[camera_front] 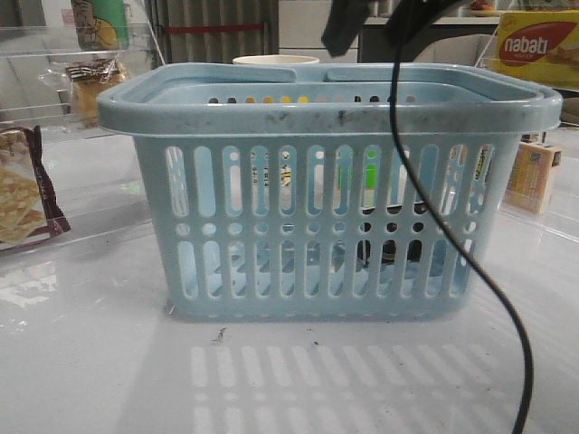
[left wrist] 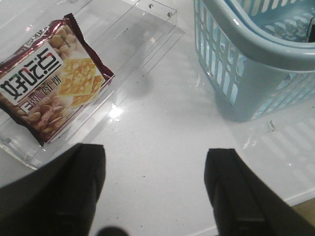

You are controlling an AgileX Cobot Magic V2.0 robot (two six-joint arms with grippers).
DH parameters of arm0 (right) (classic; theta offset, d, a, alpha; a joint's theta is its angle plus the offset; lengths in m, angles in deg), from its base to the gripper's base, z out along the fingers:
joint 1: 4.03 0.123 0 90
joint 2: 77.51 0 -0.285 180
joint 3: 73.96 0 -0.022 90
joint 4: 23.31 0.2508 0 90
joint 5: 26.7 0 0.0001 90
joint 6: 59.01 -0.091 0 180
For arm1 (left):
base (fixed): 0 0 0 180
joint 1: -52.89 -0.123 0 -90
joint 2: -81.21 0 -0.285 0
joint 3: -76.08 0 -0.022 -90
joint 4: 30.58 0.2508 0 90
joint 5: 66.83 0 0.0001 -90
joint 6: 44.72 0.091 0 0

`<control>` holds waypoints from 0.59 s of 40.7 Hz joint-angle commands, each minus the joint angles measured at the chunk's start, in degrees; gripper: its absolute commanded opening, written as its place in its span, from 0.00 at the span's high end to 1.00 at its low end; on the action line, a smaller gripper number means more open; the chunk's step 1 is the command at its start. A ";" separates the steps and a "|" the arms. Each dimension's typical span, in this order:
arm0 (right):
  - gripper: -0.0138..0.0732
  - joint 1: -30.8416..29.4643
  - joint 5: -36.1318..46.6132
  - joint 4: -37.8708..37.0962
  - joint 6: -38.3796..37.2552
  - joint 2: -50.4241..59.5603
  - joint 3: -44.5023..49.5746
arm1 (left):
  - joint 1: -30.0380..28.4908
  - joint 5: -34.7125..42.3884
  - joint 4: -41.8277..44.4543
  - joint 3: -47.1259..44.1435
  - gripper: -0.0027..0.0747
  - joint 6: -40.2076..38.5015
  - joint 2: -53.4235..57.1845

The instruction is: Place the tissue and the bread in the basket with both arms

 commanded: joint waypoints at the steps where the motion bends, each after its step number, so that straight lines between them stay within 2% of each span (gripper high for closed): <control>1: 0.23 -0.15 4.41 -0.61 0.43 6.52 0.39 | 0.49 3.97 0.05 1.64 0.34 0.19 0.00; 24: 0.23 -0.15 7.70 -2.03 0.43 35.87 26.74 | 0.49 3.97 0.05 1.64 0.34 0.19 0.00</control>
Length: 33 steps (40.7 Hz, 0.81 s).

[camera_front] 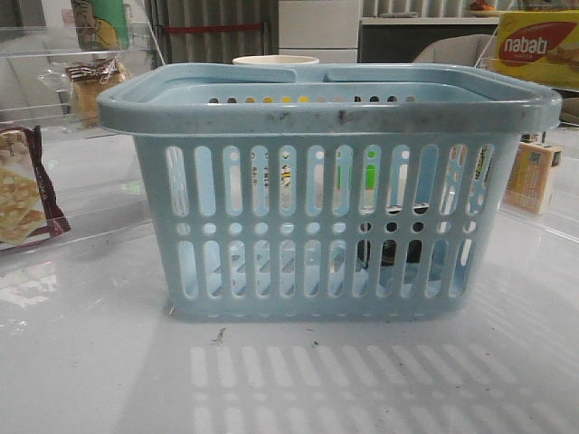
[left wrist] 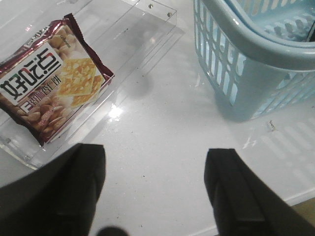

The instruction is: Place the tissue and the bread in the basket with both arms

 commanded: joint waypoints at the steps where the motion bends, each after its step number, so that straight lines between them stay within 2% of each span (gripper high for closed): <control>1: 0.23 -0.15 4.41 -0.91 0.43 5.38 2.27 | 0.49 3.97 0.05 1.64 0.34 0.19 0.00; 12: 0.23 -0.15 4.12 -0.91 0.43 14.30 10.21 | 0.49 3.97 0.05 1.64 0.34 0.19 0.00; 33: 0.23 -0.15 2.99 -0.91 0.43 15.22 11.00 | 0.49 3.97 0.05 1.64 0.34 0.19 0.00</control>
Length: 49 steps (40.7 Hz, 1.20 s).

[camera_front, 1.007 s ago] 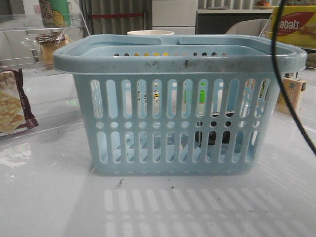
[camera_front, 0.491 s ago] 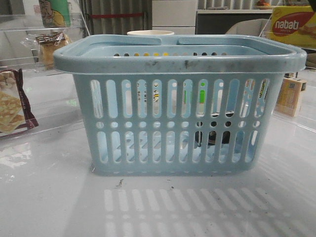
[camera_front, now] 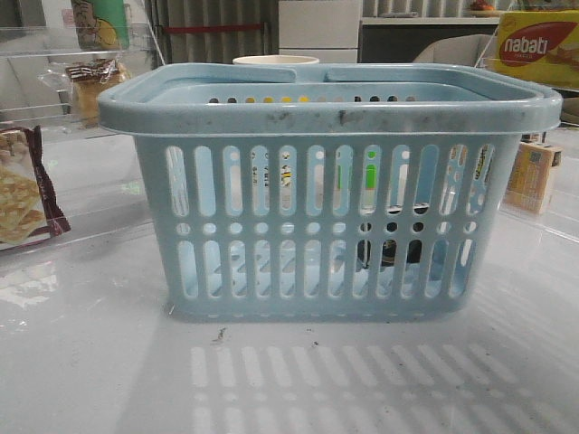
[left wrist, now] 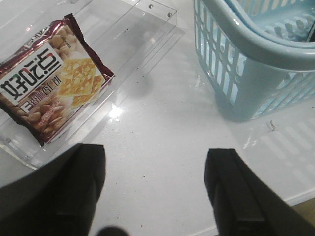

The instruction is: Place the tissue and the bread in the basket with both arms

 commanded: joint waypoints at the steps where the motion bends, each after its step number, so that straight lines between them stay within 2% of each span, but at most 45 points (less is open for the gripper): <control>1: 0.23 -0.15 3.93 -0.91 0.43 0.35 -1.56 | 0.49 3.97 0.05 1.64 0.34 0.19 0.00; 22: 0.23 -0.15 3.93 -0.91 0.43 0.35 -1.56 | 0.36 7.70 0.08 3.23 0.34 0.08 -1.78; 28: 0.23 -0.15 3.93 -0.91 0.43 0.35 -1.56 | 0.36 4.69 0.08 9.47 0.29 -0.06 -9.28; 35: 0.23 -0.15 3.93 -0.91 0.43 0.35 -1.56 | 0.36 3.02 0.08 18.69 0.15 -0.15 -19.49; 41: 0.23 -0.15 3.93 -0.91 0.43 0.35 -1.56 | -0.05 3.02 -0.23 26.29 0.14 -0.43 -28.68; 49: 0.23 -0.15 3.93 -0.91 0.43 0.35 -1.56 | -4.87 3.02 -3.58 36.58 0.14 -0.54 -39.02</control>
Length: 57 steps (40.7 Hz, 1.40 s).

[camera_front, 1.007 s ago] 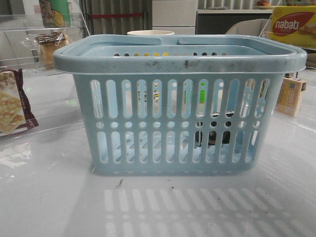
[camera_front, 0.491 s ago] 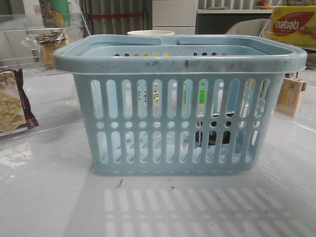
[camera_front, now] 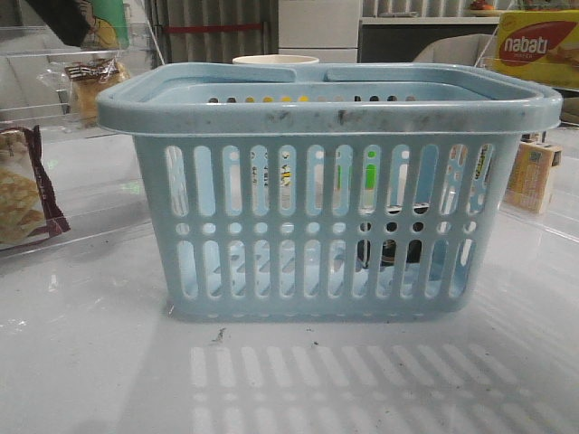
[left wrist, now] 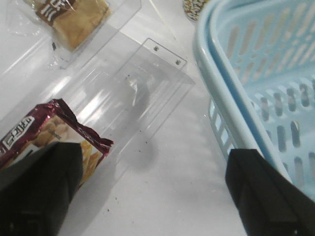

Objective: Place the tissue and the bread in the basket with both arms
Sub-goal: 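Grasp the bread in the clear squirrel-label bag with the left gripper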

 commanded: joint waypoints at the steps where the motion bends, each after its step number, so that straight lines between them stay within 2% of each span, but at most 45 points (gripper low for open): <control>1: 0.23 -0.15 3.93 -0.79 0.43 0.35 -1.60 | -2.47 3.08 -1.54 6.00 0.14 -0.54 -2.85; 12: 0.23 -0.15 3.93 -0.79 0.43 0.35 -1.60 | -8.79 3.65 -2.61 16.35 0.14 -0.54 -13.90; 22: 0.23 -0.15 3.93 -0.79 0.43 0.35 -1.60 | -12.98 5.02 -7.83 22.54 0.14 -0.54 -22.26; 33: 0.23 -0.15 3.93 -0.79 0.43 0.35 -1.60 | -13.21 8.21 -8.38 26.87 0.14 0.53 -28.02; 42: 0.23 -0.15 3.93 -0.79 0.43 0.35 -1.60 | -13.21 12.67 -13.31 26.97 0.14 3.64 -28.94; 57: 0.23 -0.15 3.93 -0.79 0.43 0.35 -1.60 | -12.54 14.97 -13.92 27.09 0.15 4.67 -31.53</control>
